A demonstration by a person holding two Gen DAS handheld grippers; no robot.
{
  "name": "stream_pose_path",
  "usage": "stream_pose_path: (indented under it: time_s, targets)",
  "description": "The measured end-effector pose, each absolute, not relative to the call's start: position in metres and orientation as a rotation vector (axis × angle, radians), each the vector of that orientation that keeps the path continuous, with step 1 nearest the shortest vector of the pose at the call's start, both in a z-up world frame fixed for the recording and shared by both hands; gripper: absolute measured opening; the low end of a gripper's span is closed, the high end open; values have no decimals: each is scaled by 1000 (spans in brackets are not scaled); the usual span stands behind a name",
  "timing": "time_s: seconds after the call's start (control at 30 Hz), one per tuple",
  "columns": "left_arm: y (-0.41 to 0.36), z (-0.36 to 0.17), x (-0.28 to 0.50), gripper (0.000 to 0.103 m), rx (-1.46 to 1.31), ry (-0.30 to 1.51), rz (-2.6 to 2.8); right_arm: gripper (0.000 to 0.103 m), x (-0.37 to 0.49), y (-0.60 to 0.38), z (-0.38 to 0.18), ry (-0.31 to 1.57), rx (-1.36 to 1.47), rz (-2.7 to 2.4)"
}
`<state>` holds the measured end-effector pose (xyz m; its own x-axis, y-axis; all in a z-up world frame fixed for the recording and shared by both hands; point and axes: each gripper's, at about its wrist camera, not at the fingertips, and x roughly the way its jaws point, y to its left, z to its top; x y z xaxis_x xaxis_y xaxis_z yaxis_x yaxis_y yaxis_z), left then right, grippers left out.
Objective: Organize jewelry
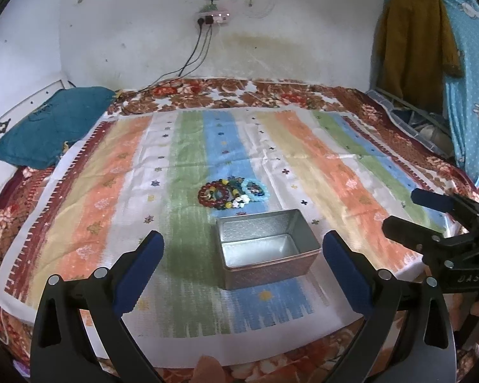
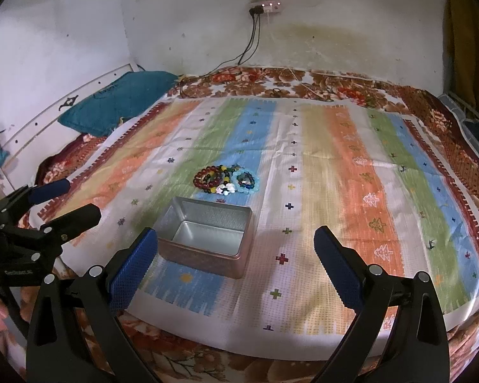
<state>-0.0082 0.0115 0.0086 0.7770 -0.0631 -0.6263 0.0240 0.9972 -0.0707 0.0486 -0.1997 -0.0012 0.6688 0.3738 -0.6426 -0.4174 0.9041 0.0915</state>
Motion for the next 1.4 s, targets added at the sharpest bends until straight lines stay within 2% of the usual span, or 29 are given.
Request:
stream_pose_path:
  time_s: [0.9,1.4]
  targets:
    - [14,4,-4,98,-60,723,-39,99,50,-198,1,728,-64,441]
    - [26,-13,20,98,-181,785,-19,99,75,-199,-4,772,-12,429]
